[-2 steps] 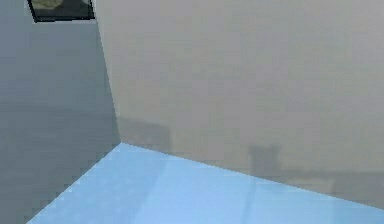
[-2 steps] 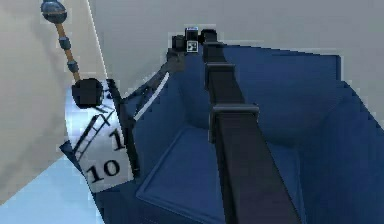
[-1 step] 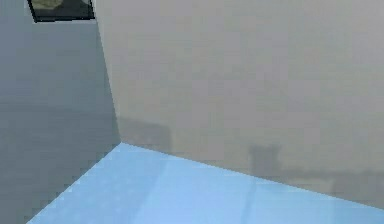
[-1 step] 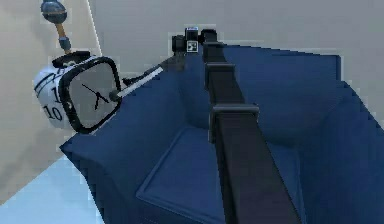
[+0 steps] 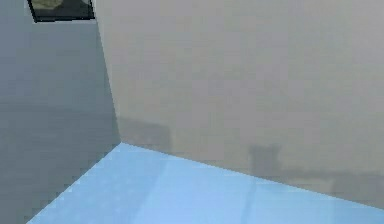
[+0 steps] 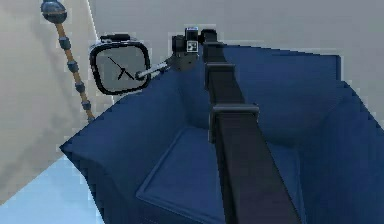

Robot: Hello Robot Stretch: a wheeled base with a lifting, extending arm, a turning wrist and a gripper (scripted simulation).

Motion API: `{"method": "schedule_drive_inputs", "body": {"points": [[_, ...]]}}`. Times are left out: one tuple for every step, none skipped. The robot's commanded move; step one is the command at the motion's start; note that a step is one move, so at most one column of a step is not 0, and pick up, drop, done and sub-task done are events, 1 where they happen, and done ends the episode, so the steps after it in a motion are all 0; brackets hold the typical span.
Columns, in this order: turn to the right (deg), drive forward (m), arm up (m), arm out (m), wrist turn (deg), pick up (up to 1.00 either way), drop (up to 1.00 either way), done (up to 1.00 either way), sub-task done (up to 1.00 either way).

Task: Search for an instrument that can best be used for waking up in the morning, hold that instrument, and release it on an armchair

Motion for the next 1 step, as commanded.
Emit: {"method": "schedule_drive_inputs", "body": {"points": [[0.0,0.00,0.00,0.00,45.0,0.00,0.00,0.00,0.00]]}}
